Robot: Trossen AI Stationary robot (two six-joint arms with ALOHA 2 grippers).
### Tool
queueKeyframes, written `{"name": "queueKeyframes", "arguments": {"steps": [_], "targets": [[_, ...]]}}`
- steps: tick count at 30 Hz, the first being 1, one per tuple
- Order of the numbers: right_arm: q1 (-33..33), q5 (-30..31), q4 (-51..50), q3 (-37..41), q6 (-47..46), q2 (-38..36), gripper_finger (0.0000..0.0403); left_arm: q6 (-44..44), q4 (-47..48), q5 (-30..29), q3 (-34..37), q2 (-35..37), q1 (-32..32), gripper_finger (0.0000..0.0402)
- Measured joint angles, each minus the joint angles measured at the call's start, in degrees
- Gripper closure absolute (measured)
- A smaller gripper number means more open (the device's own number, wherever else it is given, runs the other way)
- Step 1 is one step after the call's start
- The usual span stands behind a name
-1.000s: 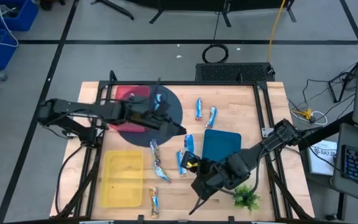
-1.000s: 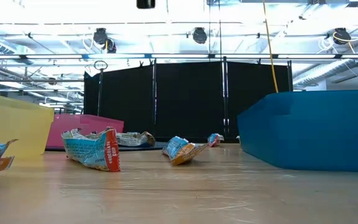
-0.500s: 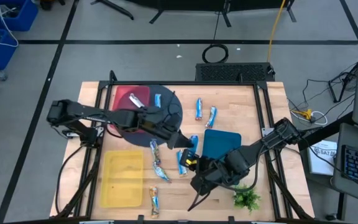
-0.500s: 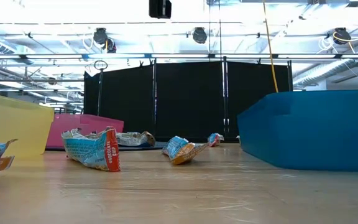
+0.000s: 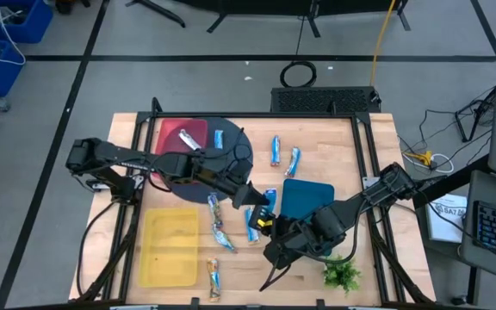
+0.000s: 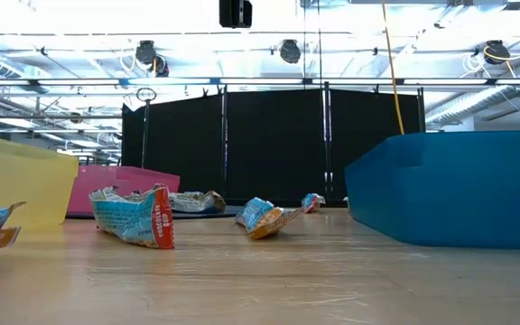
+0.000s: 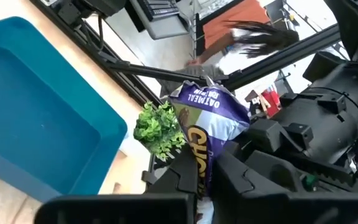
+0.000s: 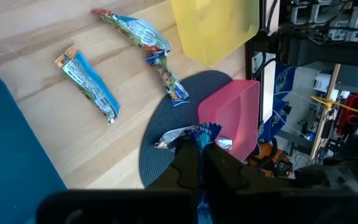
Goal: Pick and place Granola Bars by type
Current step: Put the bottom blue granola bar into the red bin
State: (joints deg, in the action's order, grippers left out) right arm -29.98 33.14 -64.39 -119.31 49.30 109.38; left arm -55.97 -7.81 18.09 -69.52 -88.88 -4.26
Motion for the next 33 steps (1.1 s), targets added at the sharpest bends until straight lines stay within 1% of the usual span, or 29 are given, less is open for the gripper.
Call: {"name": "queueKeyframes", "arguments": {"steps": [2, 5, 7, 9, 11, 12, 15, 18, 20, 22, 26, 28, 29, 31, 33], "targets": [[-0.1, 0.6, 0.9, 0.0, -0.2, 0.0, 0.0379, 0.3, 0.3, 0.0, 0.0, 0.0, 0.5, 0.0385], [-2.1, 3.0, 3.4, 0.1, 1.3, -1.4, 0.0344, 1.5, 1.3, -0.1, 0.0, 0.4, 2.0, 0.0386], [-3.9, 5.6, 7.4, 0.1, 1.2, -3.2, 0.0317, 3.4, 3.6, -1.8, 0.1, 1.8, 3.4, 0.0387], [-5.8, 11.0, 8.4, 0.0, -1.5, -5.0, 0.029, 6.2, 6.2, -3.5, 0.0, 3.6, 5.3, 0.0387], [-7.4, 16.8, 7.5, 0.0, -7.8, -6.8, 0.0267, 8.8, 10.7, -5.4, 0.0, 5.8, 7.7, 0.0387], [-7.9, 18.8, 7.4, 0.0, -12.0, -7.8, 0.0257, 10.1, 13.2, -6.5, 0.0, 7.2, 8.8, 0.0387], [-9.3, 22.3, 5.9, 0.0, -24.9, -10.8, 0.0235, 13.8, 23.9, -12.1, 0.0, 11.9, 12.4, 0.0387], [-10.2, 22.1, 4.0, 0.0, -39.9, -13.8, 0.0225, 16.7, 35.5, -20.2, 0.0, 15.6, 15.9, 0.0387], [-10.3, 20.6, 3.1, 0.1, -49.8, -15.6, 0.0223, 18.2, 43.7, -25.3, 0.0, 17.5, 17.6, 0.0387], [-9.7, 19.2, 3.0, 0.9, -57.3, -17.2, 0.0224, 19.2, 49.8, -30.2, 0.0, 18.8, 18.9, 0.0388], [-8.9, 19.2, 3.3, 5.5, -69.4, -19.8, 0.0228, 22.8, 62.0, -38.0, 0.0, 19.6, 21.6, 0.0388], [-8.6, 19.2, 3.4, 8.9, -74.2, -20.9, 0.0229, 25.5, 67.6, -40.2, 0.1, 19.5, 23.7, 0.0388], [-8.5, 19.2, 3.5, 10.9, -76.3, -21.5, 0.0229, 27.4, 68.7, -40.8, 0.4, 19.3, 25.0, 0.0388], [-8.3, 19.2, 4.7, 15.1, -79.8, -22.8, 0.0228, 31.5, 67.9, -40.7, 2.1, 18.8, 27.8, 0.0388], [-8.2, 19.2, 7.2, 19.5, -81.7, -24.0, 0.0228, 35.6, 67.2, -39.3, 4.9, 18.7, 30.6, 0.0388]]}}
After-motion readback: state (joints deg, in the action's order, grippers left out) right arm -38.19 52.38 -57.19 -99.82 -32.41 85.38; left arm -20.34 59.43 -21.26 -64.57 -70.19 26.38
